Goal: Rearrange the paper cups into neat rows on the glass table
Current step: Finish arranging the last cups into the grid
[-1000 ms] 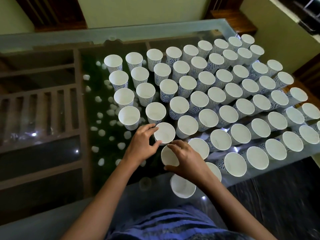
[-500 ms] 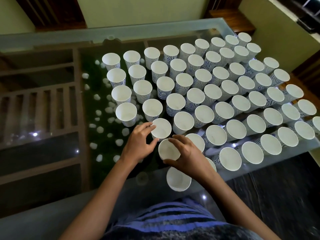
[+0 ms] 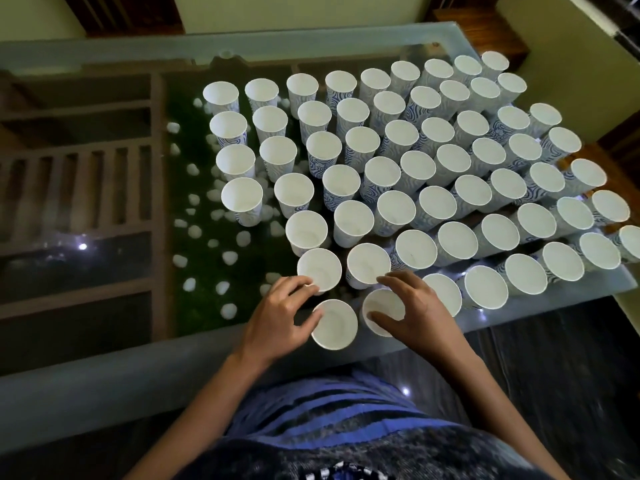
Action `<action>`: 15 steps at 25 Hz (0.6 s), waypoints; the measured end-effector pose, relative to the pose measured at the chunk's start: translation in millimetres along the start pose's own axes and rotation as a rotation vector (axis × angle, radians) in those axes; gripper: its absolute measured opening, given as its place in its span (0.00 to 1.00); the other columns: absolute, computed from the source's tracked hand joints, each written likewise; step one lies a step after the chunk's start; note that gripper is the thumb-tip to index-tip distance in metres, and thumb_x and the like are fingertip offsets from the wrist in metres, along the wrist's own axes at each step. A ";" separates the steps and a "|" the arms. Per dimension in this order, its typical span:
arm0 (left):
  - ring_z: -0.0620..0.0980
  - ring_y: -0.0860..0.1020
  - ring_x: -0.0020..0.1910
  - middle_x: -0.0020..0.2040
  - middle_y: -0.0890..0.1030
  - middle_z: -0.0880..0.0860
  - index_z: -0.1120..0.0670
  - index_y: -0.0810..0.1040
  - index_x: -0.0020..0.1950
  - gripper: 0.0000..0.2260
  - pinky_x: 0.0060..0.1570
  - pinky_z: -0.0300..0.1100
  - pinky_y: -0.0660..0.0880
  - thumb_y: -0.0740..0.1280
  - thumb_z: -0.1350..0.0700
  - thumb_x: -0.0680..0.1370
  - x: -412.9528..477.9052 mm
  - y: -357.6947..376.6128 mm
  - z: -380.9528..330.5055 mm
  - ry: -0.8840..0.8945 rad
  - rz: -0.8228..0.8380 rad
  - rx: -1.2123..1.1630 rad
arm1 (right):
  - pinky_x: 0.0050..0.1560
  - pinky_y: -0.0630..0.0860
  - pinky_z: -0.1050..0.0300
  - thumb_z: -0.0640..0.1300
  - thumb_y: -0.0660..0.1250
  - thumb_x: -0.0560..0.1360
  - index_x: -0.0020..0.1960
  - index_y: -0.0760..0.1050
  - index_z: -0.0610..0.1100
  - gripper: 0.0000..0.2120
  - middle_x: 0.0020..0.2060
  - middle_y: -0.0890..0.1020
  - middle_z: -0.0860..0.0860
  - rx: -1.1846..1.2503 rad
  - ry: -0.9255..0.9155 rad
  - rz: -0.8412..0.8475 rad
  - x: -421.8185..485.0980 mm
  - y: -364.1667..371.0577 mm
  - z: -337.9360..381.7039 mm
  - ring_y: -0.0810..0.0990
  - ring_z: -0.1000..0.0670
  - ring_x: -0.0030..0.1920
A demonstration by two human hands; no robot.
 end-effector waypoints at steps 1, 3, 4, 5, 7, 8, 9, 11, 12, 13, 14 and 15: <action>0.56 0.79 0.47 0.48 0.81 0.58 0.62 0.81 0.50 0.15 0.50 0.41 0.73 0.75 0.58 0.67 -2.6 -2.1 -1.7 -0.019 -0.029 0.000 | 0.58 0.73 0.50 0.49 0.75 0.66 0.64 0.72 0.43 0.29 0.62 0.74 0.47 -0.017 -0.016 0.025 -4.1 1.5 -2.6 0.73 0.46 0.61; 0.55 0.78 0.47 0.48 0.81 0.58 0.61 0.81 0.51 0.17 0.50 0.43 0.74 0.76 0.56 0.66 -8.4 -2.7 -6.0 -0.049 -0.055 0.012 | 0.58 0.72 0.51 0.51 0.76 0.64 0.65 0.71 0.45 0.32 0.63 0.73 0.47 -0.040 -0.048 0.070 -11.6 4.9 -6.3 0.72 0.46 0.62; 0.54 0.78 0.48 0.48 0.81 0.57 0.61 0.81 0.51 0.19 0.50 0.43 0.74 0.77 0.55 0.65 -12.0 -0.6 -8.3 -0.062 -0.049 0.025 | 0.59 0.72 0.52 0.51 0.76 0.64 0.66 0.71 0.45 0.33 0.64 0.72 0.47 -0.044 -0.060 0.092 -14.6 7.4 -7.3 0.71 0.46 0.63; 0.54 0.78 0.48 0.48 0.81 0.57 0.61 0.81 0.52 0.21 0.50 0.43 0.75 0.78 0.53 0.63 -16.0 2.5 -10.8 -0.078 -0.034 0.035 | 0.59 0.71 0.52 0.51 0.76 0.63 0.66 0.70 0.46 0.34 0.64 0.71 0.47 -0.043 -0.073 0.109 -16.9 9.7 -7.5 0.71 0.46 0.63; 0.54 0.78 0.49 0.49 0.80 0.57 0.61 0.81 0.52 0.25 0.50 0.44 0.76 0.79 0.49 0.62 -24.2 8.6 -14.9 -0.119 -0.002 0.036 | 0.58 0.72 0.52 0.49 0.76 0.63 0.66 0.69 0.45 0.34 0.64 0.71 0.47 -0.035 -0.106 0.120 -19.3 12.8 -6.0 0.71 0.46 0.62; 0.54 0.78 0.49 0.50 0.80 0.57 0.61 0.81 0.53 0.26 0.51 0.44 0.76 0.79 0.48 0.61 -27.4 11.5 -17.5 -0.137 0.004 0.035 | 0.58 0.72 0.53 0.48 0.76 0.64 0.66 0.69 0.45 0.34 0.64 0.71 0.47 -0.034 -0.124 0.118 -20.1 13.0 -5.3 0.71 0.46 0.62; 0.54 0.77 0.50 0.51 0.80 0.57 0.61 0.80 0.53 0.28 0.52 0.44 0.75 0.79 0.48 0.60 -30.1 14.2 -19.8 -0.150 0.010 0.039 | 0.58 0.72 0.53 0.47 0.76 0.64 0.67 0.69 0.45 0.33 0.64 0.71 0.47 -0.034 -0.139 0.114 -20.6 12.6 -5.0 0.71 0.45 0.62; 0.55 0.77 0.52 0.53 0.80 0.57 0.62 0.80 0.55 0.30 0.55 0.44 0.72 0.80 0.48 0.59 -32.6 20.6 -22.7 -0.169 0.025 0.051 | 0.58 0.72 0.52 0.45 0.75 0.65 0.67 0.69 0.43 0.32 0.64 0.71 0.45 -0.028 -0.156 0.111 -20.3 11.8 -6.5 0.71 0.44 0.62; 0.56 0.77 0.54 0.54 0.80 0.58 0.62 0.79 0.56 0.31 0.56 0.44 0.71 0.80 0.49 0.58 -33.2 23.2 -22.6 -0.181 0.030 0.057 | 0.59 0.72 0.52 0.44 0.75 0.65 0.67 0.69 0.43 0.32 0.64 0.71 0.45 -0.025 -0.160 0.114 -20.2 11.2 -7.2 0.71 0.44 0.62; 0.57 0.77 0.55 0.56 0.79 0.58 0.62 0.79 0.57 0.31 0.56 0.43 0.70 0.80 0.50 0.58 -33.3 25.0 -21.5 -0.196 0.031 0.060 | 0.59 0.71 0.52 0.44 0.75 0.66 0.67 0.69 0.43 0.32 0.64 0.71 0.44 -0.026 -0.165 0.118 -19.6 10.9 -7.7 0.71 0.43 0.62; 0.57 0.76 0.56 0.57 0.79 0.59 0.61 0.79 0.57 0.31 0.57 0.43 0.69 0.80 0.51 0.59 -33.4 26.0 -19.6 -0.212 0.028 0.057 | 0.59 0.71 0.52 0.44 0.75 0.66 0.67 0.69 0.42 0.32 0.64 0.71 0.44 -0.031 -0.170 0.121 -18.9 10.5 -8.4 0.71 0.43 0.62; 0.57 0.76 0.56 0.57 0.79 0.59 0.61 0.78 0.58 0.31 0.57 0.43 0.68 0.80 0.52 0.59 -33.6 26.4 -17.9 -0.225 0.021 0.052 | 0.59 0.71 0.52 0.44 0.74 0.66 0.67 0.68 0.42 0.31 0.64 0.71 0.44 -0.036 -0.174 0.126 -18.3 10.4 -9.1 0.71 0.44 0.62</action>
Point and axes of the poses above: each hand's wrist, its own x-axis towards the middle knuckle, its own y-axis out of the palm, z = x × y, the point moved 10 cm from there along x, towards the middle knuckle
